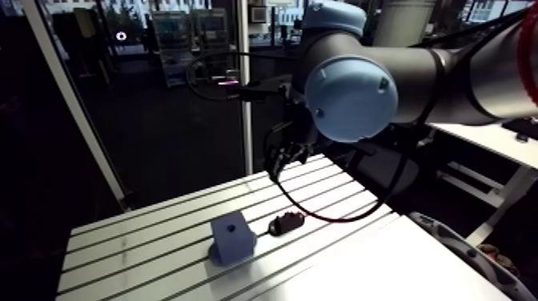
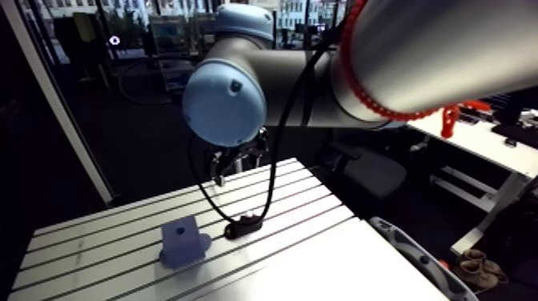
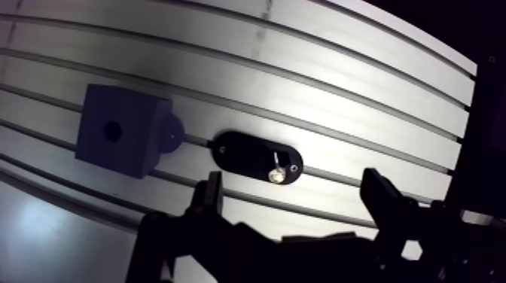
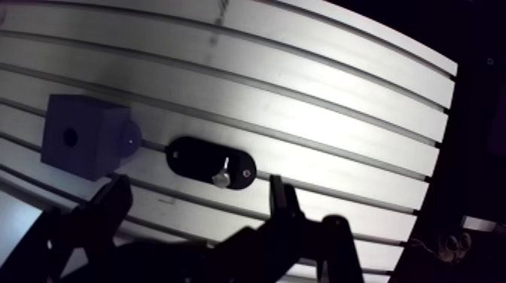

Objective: Pick up the M10 bolt and insert it into the hex recess until seated.

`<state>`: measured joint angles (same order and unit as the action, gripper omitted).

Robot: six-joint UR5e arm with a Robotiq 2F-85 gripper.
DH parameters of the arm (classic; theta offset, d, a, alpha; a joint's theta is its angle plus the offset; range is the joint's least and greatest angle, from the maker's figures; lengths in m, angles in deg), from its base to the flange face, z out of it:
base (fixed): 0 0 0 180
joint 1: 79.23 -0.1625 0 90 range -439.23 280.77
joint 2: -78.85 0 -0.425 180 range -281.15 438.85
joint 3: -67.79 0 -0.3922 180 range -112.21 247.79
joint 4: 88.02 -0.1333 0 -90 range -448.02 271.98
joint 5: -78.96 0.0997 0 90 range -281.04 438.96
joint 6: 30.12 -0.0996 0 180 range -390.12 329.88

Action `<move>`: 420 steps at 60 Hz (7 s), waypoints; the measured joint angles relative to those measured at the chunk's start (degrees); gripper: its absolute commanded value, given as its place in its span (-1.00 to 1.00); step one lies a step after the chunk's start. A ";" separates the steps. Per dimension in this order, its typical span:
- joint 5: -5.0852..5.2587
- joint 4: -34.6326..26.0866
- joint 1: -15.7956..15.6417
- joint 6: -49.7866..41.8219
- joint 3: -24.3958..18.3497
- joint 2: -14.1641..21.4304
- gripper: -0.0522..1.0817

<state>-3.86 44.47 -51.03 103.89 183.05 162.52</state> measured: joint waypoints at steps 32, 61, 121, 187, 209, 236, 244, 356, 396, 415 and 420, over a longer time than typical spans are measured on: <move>-1.19 3.88 0.03 0.06 1.69 -4.36 -0.80; -4.23 6.48 0.02 -0.64 2.92 -6.12 -0.54; -5.97 6.79 0.00 -0.66 2.72 -10.26 -0.35; -6.05 6.61 -0.52 -0.71 3.33 -10.06 -0.04; -5.94 6.60 -0.64 -0.79 3.33 -10.07 0.03; -6.08 6.64 -0.64 -0.81 3.20 -10.11 0.13; -6.13 6.67 -0.64 -0.85 3.19 -10.17 0.15; -5.82 6.52 -0.63 -1.27 1.92 -10.40 0.44; -4.09 -2.06 -2.94 -3.80 -3.70 -6.18 0.64; -4.25 -13.30 -6.65 -6.06 -9.71 -3.32 0.78; -4.61 -16.40 -7.91 -6.69 -11.51 -2.98 0.78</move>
<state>-8.47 28.07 -58.94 97.19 171.54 159.54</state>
